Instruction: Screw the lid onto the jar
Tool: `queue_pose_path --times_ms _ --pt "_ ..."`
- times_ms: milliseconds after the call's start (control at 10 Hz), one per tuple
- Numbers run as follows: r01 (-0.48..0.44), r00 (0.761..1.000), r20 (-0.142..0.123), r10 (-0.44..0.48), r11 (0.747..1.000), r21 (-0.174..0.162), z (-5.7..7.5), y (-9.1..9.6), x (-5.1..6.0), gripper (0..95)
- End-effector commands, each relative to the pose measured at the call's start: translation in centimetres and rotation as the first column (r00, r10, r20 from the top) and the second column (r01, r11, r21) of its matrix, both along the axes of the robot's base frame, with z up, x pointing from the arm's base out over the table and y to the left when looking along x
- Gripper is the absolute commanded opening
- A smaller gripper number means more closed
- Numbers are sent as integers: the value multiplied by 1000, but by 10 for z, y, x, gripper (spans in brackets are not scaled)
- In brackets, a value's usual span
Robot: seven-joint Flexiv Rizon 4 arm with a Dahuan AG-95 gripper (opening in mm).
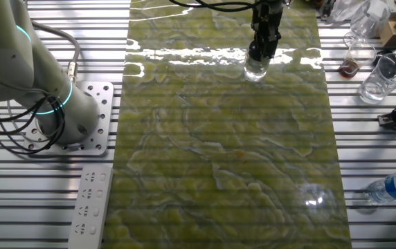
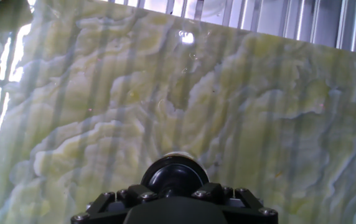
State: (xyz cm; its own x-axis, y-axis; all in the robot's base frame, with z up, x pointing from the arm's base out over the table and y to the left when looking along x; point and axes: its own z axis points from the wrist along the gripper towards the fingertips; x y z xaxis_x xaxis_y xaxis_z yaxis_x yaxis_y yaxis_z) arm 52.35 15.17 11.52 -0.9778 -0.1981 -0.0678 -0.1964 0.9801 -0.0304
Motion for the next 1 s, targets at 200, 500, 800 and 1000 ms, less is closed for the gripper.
queue_pose_path --times_ms 200,500,800,1000 --pt "11 1000 0 -11 1000 -7 -1 -1 0 570" --pt "16 1000 8 -16 1000 -7 -4 -3 -1 570" --pt "17 1000 19 -17 1000 0 -7 -5 -2 570" --pt "35 999 26 -35 999 -1 -8 -5 -2 570"
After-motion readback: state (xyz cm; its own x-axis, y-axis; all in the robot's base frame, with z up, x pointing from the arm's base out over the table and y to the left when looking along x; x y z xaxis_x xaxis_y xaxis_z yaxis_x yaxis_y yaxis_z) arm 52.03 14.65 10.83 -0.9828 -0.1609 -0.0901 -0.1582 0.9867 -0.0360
